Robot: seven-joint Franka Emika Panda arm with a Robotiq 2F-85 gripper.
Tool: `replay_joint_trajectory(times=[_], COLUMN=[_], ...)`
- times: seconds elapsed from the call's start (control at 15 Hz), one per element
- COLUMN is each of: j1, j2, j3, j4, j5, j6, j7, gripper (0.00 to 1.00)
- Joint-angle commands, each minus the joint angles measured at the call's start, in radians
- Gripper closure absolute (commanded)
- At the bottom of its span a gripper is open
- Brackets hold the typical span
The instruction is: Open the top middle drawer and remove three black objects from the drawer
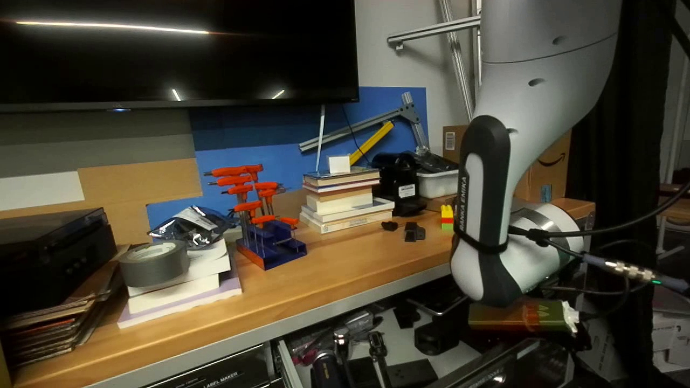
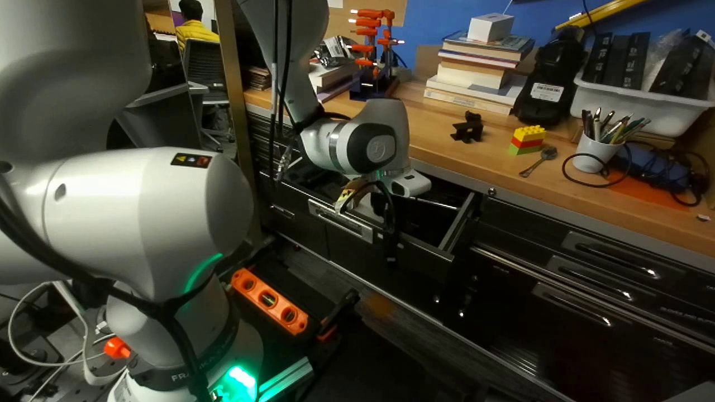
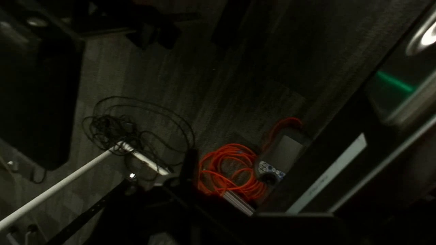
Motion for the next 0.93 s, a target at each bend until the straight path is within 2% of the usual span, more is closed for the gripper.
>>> replay_joint_trajectory(times=[0.0, 0.2, 0.53, 0.67, 0.87], j1=[0.023, -0.009, -0.061, -0.121, -0.279], j2=[-0.039, -0.098, -0.229, -0.281, -0.336], j3=[-0.039, -0.008, 0.065, 0.143, 0.321], j4=[0.003, 0.025, 0.096, 0.120, 0.134], j5=[-0.217, -0.391, -0.665, -0.740, -0.779], j6=[-0.215, -0.367, -0.430, -0.407, -0.319], j7=[0.095, 0.155, 0.239, 0.246, 0.215], gripper=[0.00, 0.00, 0.00, 0.00, 0.00])
